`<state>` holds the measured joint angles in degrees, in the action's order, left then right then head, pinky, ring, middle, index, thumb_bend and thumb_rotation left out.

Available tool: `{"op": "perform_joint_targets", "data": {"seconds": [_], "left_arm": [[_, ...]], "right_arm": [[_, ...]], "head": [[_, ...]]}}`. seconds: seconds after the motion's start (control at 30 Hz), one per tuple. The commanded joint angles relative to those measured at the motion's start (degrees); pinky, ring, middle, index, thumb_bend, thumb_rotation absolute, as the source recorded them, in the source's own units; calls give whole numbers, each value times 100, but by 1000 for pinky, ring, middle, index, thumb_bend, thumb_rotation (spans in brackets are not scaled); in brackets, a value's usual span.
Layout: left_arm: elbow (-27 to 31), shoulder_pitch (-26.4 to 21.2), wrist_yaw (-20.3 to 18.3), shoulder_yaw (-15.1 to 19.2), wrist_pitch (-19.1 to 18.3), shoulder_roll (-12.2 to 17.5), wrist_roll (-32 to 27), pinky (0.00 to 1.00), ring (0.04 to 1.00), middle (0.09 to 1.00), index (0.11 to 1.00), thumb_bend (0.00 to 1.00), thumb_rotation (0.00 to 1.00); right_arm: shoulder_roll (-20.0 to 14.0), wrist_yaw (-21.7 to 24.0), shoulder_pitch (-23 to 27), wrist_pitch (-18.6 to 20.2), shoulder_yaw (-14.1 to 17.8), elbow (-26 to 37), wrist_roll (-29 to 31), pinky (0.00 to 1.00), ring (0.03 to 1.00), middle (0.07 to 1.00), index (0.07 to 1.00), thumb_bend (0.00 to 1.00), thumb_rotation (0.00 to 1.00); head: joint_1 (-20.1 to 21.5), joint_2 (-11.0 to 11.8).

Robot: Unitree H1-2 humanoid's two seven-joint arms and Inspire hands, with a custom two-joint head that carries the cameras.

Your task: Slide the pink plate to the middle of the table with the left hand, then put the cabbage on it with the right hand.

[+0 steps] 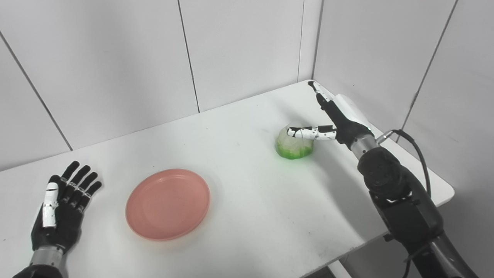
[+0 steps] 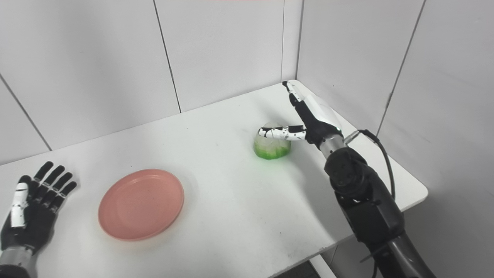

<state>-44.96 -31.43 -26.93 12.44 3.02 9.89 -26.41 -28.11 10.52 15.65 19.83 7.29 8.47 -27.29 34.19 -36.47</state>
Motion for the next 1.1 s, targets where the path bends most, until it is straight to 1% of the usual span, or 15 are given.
{"op": "perform_joint_targets", "data": {"seconds": [0.0, 0.1, 0.27, 0.33, 0.47, 0.53, 0.7, 0.9, 1.0, 1.07], "left_arm": [[-364, 414, 9, 4, -179, 53, 81, 803, 817, 827, 822, 529, 762], [-411, 406, -11, -6, -147, 83, 101, 812, 820, 829, 827, 531, 771], [-438, 411, -57, -7, -150, 112, 92, 808, 817, 827, 827, 529, 771], [-443, 415, -60, -7, -155, 115, 93, 808, 817, 828, 828, 527, 770], [-467, 415, -84, -18, -127, 128, 103, 808, 818, 834, 834, 520, 784], [-404, 433, -75, -23, -147, 118, 102, 788, 804, 822, 822, 526, 776], [-297, 469, -59, -21, -199, 124, 92, 789, 806, 823, 821, 525, 772], [-337, 465, -142, -17, -175, 150, 64, 808, 817, 833, 831, 524, 778], [-346, 470, -143, -20, -175, 168, 77, 806, 817, 832, 831, 530, 776], [-315, 485, -143, -30, -176, 178, 88, 806, 818, 833, 832, 526, 783]], "right_arm": [[-199, -73, 278, -38, -36, -4, -24, 859, 950, 987, 1000, 1000, 611], [-290, -83, 369, -57, -213, -199, -202, 860, 943, 975, 1000, 1000, 634], [-390, -70, 488, 31, -385, -360, -314, 855, 937, 972, 1000, 1000, 641], [-411, -48, 532, 17, -403, -453, -271, 853, 938, 972, 1000, 1000, 638], [-408, -23, 625, -100, -383, -682, -59, 890, 960, 983, 1000, 1000, 608], [-402, -38, 664, -159, -369, -800, 55, 898, 969, 988, 1000, 1000, 594], [-408, -87, 696, -112, -392, -919, 151, 893, 978, 993, 1000, 1000, 566], [-436, -133, 655, -169, -365, -1098, 263, 900, 985, 999, 1000, 1000, 569], [-463, -180, 647, -123, -492, -1184, 74, 889, 970, 993, 1000, 1000, 616], [-460, -191, 647, -104, -550, -1211, 14, 885, 967, 990, 1000, 1000, 624]], "head": [[-11, -32], [-8, -49], [-16, -99], [-22, -114], [-40, -146], [-40, -146], [-37, -177], [-48, -218], [-51, -233], [-56, -256]]}}
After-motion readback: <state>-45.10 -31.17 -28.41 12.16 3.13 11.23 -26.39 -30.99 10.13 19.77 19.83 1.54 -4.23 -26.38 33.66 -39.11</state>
